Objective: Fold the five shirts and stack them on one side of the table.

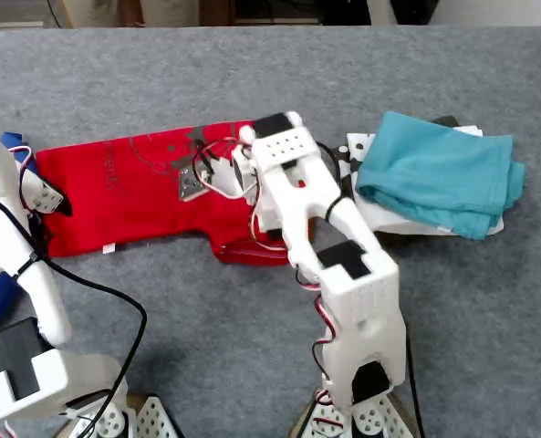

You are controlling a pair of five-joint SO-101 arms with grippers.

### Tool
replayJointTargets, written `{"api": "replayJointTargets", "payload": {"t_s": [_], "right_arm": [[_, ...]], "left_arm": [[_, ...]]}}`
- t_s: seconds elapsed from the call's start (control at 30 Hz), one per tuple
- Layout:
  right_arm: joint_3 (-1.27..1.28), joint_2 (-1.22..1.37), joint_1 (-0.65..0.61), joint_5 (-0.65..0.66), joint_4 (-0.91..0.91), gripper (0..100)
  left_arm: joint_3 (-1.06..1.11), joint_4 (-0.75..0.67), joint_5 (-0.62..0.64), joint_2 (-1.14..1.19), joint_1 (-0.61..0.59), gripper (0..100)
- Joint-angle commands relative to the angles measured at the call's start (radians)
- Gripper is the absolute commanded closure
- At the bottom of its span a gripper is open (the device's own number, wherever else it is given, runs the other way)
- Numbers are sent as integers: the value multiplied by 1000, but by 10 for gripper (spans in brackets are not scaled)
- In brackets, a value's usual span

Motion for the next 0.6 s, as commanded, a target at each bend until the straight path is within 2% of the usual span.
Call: {"api": "replayJointTargets", "payload": {"t_s": [0.0, 0.07, 0.23, 0.4, 0.57], "right_arm": [[157, -145, -4, 5, -107, 992], [245, -197, -2, 5, -161, 970], [423, -298, 4, 3, -250, 821], [550, -398, 1, 3, -322, 810], [593, -470, 1, 3, -313, 810]], "left_arm": [[-37, 9, -9, -4, -8, 789], [-37, 11, -9, -4, -8, 789], [-37, 21, -9, -4, -8, 791], [-37, 21, -9, -4, -8, 791], [-37, 21, -9, -4, -8, 791]]}}
